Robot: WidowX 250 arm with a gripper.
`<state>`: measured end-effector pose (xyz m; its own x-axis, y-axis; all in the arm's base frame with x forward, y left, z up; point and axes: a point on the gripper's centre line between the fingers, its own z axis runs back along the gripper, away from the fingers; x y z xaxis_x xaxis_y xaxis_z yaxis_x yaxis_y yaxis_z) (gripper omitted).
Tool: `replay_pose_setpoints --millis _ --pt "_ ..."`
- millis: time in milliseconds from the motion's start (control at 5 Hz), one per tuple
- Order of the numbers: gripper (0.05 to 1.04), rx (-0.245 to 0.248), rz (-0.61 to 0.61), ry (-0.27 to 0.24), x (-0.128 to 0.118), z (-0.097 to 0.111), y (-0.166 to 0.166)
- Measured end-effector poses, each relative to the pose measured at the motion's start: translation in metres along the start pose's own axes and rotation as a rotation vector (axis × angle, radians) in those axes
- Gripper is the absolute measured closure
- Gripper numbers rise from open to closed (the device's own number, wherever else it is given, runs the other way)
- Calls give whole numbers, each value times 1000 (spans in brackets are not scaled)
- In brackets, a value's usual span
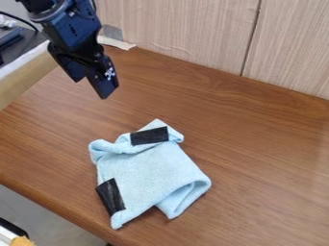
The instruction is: Pull the cloth to top left of the table
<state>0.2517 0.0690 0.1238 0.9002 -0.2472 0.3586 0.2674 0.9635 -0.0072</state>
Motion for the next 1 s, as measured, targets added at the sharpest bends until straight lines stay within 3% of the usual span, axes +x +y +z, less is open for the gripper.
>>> replay_pose_setpoints --millis 200,400,600,800,1000 --pt "83 -19 4 15 -2 -5 -2" --pt "83 -95 -58 51 -4 -18 -8" --pt "83 -143 -139 36 -2 -23 -13" --pt "83 -165 -232 51 -6 -36 -21" --pt "83 -156 -302 73 -13 -51 -32"
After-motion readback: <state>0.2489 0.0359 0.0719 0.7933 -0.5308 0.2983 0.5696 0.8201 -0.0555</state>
